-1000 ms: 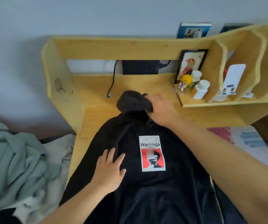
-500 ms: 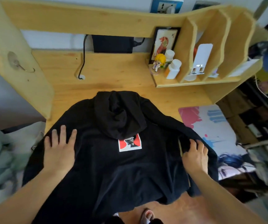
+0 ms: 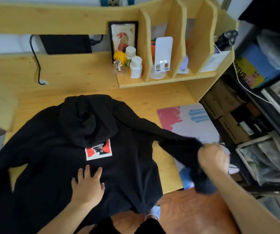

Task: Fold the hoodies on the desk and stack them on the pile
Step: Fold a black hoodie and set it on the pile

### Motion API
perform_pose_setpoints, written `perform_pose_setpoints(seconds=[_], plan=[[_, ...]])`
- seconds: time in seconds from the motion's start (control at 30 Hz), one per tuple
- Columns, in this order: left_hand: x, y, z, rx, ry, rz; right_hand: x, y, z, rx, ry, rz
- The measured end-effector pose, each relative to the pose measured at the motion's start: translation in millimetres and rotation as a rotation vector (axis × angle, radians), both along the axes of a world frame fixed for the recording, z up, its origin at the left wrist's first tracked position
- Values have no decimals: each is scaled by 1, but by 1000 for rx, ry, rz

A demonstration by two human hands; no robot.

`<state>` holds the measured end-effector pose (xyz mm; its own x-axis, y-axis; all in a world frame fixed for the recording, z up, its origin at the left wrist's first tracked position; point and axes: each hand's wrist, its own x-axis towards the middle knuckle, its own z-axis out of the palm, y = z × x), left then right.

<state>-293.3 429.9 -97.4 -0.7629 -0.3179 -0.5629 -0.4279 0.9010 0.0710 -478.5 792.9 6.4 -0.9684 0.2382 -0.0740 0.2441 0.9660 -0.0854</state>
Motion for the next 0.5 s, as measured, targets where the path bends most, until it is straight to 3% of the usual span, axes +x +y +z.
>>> perform_pose_setpoints(seconds=[0.07, 0.1, 0.2, 0.27, 0.33, 0.4, 0.43, 0.5], plan=[[-7, 22, 2, -74, 78, -29, -48, 29, 37, 103, 303, 102], [-13, 36, 3, -70, 104, -38, -74, 42, 50, 151, 345, 122], [-42, 80, 10, 8, 135, -64, -145, 68, 45, 359, -49, 55], [-69, 99, 17, 54, 177, -85, -156, 70, 19, 348, -330, 24], [-104, 107, 22, 95, 254, -86, -148, 70, -17, 179, -416, 70], [-148, 104, 25, 111, 323, -64, -128, 72, -49, -46, -343, 121], [-173, 99, 24, 120, 352, -47, -119, 73, -62, -185, -272, 87], [-221, 83, 24, 119, 376, -24, -103, 78, -84, -533, -194, -204]])
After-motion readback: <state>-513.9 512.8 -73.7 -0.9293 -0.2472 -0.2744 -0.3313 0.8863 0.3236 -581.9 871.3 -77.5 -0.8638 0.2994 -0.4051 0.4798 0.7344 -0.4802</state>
